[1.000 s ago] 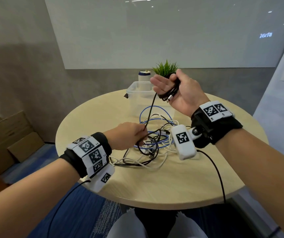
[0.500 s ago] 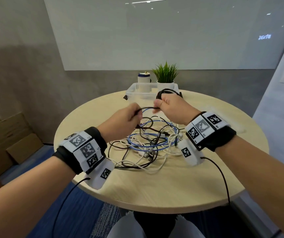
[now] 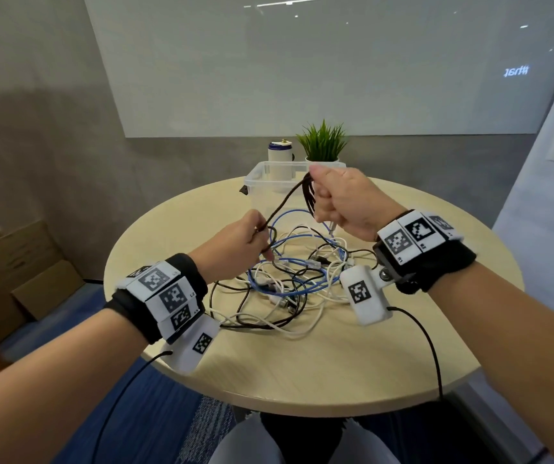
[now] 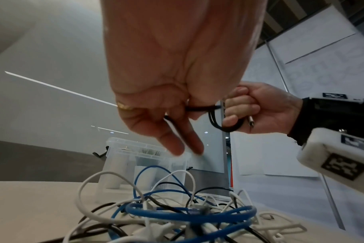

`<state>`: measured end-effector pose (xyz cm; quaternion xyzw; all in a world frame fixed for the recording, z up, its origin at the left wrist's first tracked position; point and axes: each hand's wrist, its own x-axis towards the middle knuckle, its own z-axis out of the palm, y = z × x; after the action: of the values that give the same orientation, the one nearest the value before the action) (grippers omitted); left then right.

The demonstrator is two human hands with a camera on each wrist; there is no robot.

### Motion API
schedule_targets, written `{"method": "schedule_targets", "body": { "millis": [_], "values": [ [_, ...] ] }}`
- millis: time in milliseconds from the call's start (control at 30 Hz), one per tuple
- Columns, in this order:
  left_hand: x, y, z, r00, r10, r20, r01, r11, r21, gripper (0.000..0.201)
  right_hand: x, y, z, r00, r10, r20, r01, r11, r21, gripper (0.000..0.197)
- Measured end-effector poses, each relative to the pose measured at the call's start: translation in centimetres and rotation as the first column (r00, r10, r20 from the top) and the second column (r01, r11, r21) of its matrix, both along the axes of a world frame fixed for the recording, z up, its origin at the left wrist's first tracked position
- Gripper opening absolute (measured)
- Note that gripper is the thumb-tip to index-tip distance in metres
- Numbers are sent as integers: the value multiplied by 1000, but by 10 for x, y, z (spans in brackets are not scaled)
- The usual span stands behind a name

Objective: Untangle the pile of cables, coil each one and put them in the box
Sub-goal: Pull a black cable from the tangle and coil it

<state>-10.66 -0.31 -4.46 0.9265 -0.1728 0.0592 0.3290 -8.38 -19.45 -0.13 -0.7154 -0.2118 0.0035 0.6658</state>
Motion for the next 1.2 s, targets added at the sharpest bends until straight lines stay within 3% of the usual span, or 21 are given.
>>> {"method": "schedule_targets", "body": {
  "millis": [200, 367, 567, 667, 767, 833, 967, 1067, 1200],
  "values": [
    [-6, -9, -2, 993, -108, -57, 114, 986, 119, 24, 0, 2, 5, 993, 46, -104, -14, 957, 289, 42],
    [-7, -10, -3, 992, -110, -69, 121, 977, 177, 24, 0, 8, 0, 981, 112, -160, -16, 862, 506, 37],
    [-10, -7, -10, 984, -114, -136, 146, 956, 255, 24, 10, 4, 5, 995, 6, -103, 53, 825, 562, 31],
    [-7, -3, -14, 984, -129, -124, 158, 953, 257, 33, 14, 3, -1, 982, -177, -67, 189, 902, 389, 27],
    [-10, -1, -10, 975, -150, -164, 189, 947, 260, 29, 15, 0, -10, 920, -369, 133, 372, 928, 3, 27],
    [-12, -2, -6, 971, -161, -179, 199, 956, 218, 8, 15, -3, -14, 898, -348, 271, 407, 890, -207, 26],
    [-11, -4, 3, 987, -145, -73, 153, 982, 111, 10, 11, -7, -17, 904, -225, 364, 398, 755, -521, 25],
    [-9, -2, 6, 996, -78, 30, 77, 996, 42, 11, 8, -8, -19, 935, -168, 311, 336, 699, -632, 24],
    [-6, -1, 5, 998, -18, 66, 24, 996, -89, 12, 1, -8, -20, 979, -48, 198, 174, 704, -688, 35]
  ]
}}
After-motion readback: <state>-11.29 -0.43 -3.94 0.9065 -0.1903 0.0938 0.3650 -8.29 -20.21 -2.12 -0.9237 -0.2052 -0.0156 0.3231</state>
